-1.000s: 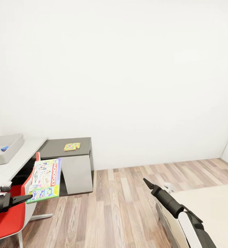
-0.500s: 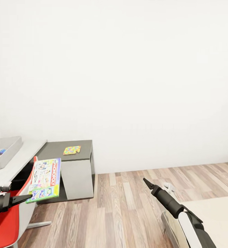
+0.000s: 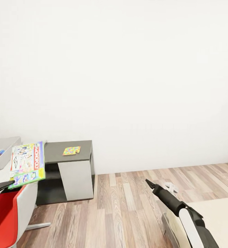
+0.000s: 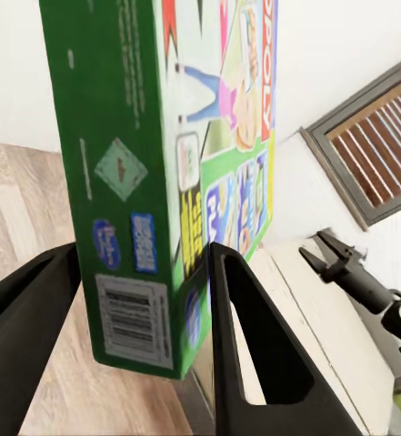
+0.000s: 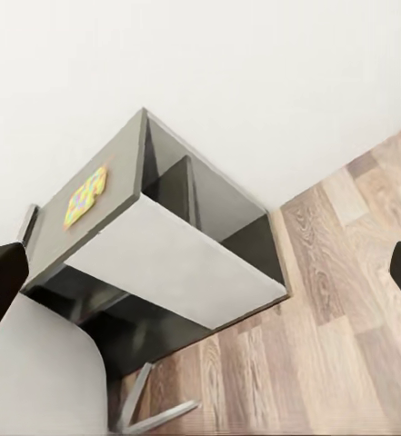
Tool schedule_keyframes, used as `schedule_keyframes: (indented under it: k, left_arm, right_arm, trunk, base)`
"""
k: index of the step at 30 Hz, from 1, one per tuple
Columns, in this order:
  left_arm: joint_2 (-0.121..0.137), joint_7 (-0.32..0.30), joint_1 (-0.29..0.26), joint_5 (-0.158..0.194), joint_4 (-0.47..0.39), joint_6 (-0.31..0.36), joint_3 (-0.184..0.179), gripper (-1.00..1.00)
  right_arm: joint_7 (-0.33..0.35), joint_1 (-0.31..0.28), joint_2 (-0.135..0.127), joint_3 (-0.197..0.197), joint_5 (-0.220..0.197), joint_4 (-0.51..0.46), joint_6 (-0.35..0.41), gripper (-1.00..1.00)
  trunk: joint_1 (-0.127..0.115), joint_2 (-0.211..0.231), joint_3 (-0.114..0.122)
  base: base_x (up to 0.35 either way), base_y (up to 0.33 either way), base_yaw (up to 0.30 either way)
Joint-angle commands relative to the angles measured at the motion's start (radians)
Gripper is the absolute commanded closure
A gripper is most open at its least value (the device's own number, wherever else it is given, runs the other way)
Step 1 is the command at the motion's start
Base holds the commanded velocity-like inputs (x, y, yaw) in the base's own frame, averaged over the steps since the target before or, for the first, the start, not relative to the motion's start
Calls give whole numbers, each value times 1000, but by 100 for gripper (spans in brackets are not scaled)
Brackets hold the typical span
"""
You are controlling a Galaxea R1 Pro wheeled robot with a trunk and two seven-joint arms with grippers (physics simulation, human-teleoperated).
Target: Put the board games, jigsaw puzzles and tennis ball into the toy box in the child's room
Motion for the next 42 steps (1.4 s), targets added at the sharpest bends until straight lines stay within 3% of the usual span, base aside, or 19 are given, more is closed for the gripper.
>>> schedule_keyframes:
  k: [1,5,9,12,24,42]
  left_arm:
    - [5,-5,0,8,-1,12,2,100]
    - [21,-5,0,51,-13,12,7,100]
    - [20,-5,0,61,-26,10,9,100]
    - [15,-5,0,63,-28,10,8,100]
    - [-7,-5,0,70,-28,9,11,100]
    - [-14,-5,0,68,-28,6,7,100]
  right_arm:
    - [-5,0,0,1,-5,-2,9,-100]
    - [-30,-17,0,41,-11,-29,37,-100]
    - [-40,-71,0,106,-16,-72,95,-100]
    - [-41,-85,-1,125,-18,-77,111,-100]
    - [1,-82,-6,129,-19,-89,114,-100]
    - [22,-79,-7,129,-19,-90,115,-100]
  trunk:
    - [0,-1,-1]
    - [0,-1,-1]
    - [0,-1,-1]
    - [0,-1,-1]
    - [0,-1,-1]
    - [0,-1,-1]
  base:
    - [0,0,0]
    - [0,0,0]
    - [0,0,0]
    - [0,0,0]
    - [0,0,21]
    - [230,0,274]
